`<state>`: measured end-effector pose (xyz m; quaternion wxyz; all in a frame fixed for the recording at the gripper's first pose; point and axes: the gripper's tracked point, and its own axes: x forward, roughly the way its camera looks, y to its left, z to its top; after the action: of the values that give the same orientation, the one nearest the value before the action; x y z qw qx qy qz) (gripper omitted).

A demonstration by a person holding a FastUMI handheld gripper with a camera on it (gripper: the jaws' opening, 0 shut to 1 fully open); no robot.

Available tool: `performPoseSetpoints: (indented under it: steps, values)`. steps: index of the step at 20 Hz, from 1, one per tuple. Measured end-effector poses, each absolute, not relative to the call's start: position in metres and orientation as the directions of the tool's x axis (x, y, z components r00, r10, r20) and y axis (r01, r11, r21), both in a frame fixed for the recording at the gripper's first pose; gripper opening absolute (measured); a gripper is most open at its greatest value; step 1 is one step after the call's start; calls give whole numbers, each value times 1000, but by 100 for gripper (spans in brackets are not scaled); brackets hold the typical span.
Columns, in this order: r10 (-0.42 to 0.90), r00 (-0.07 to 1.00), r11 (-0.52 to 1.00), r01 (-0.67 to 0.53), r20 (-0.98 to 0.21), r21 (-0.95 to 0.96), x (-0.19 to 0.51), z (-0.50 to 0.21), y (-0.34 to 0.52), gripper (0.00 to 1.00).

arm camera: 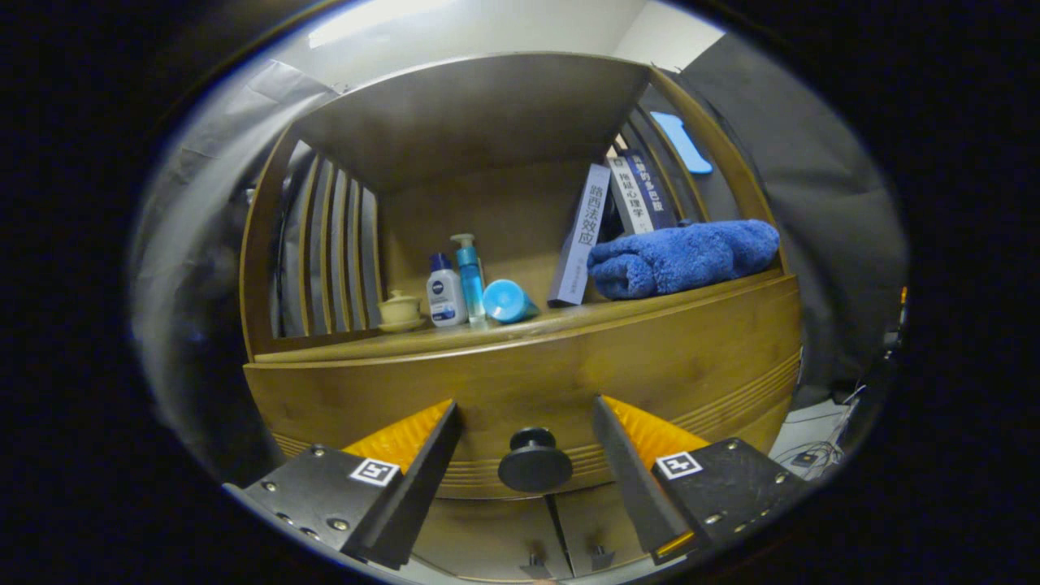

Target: Pull open the drawer, take out the items inside it, and place them on the countertop above the cabinet.

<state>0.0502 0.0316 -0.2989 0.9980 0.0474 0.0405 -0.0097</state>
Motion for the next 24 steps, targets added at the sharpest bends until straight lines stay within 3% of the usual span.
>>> performPoseSetpoints:
  steps: [12,24]
  values:
    - [-47,956,997,60,-289,39,51,-317,33,99]
    - [-88,935,994,59,-343,-96,15,-199,49,99]
